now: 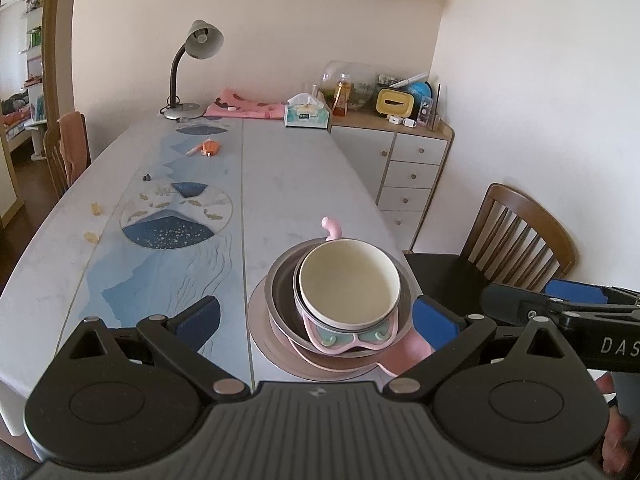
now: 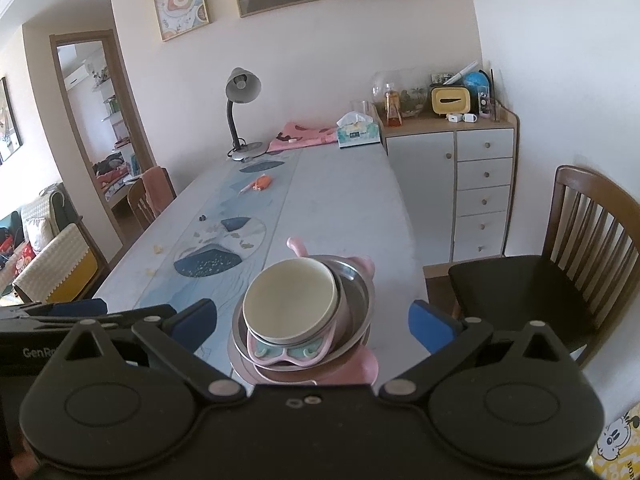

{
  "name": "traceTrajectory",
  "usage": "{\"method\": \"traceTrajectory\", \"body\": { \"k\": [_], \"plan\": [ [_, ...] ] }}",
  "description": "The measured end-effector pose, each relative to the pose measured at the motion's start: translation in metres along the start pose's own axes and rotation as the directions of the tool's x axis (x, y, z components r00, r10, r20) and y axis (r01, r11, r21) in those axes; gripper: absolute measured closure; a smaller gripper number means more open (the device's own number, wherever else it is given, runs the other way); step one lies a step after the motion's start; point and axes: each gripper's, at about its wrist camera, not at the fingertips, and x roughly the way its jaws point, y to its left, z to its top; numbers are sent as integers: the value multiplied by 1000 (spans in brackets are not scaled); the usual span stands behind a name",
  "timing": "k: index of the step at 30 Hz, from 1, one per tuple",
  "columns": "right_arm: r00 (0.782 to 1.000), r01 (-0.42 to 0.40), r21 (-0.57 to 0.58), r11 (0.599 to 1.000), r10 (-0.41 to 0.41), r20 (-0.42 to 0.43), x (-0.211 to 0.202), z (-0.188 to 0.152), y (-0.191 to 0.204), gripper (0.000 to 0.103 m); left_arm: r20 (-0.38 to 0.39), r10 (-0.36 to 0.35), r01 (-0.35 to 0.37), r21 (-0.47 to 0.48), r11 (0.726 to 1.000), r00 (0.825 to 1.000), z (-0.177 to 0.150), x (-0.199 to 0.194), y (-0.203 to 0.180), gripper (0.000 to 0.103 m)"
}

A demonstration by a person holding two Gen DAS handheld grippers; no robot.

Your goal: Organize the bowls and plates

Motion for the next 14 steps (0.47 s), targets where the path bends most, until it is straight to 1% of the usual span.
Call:
{"method": "traceTrajectory", "body": {
  "k": [14],
  "plan": [
    [1000,10,10,1000,-10,-2,4,-2,-1,0,-15,-3,3,8,1000,1000,1,5,0,0]
  ]
}}
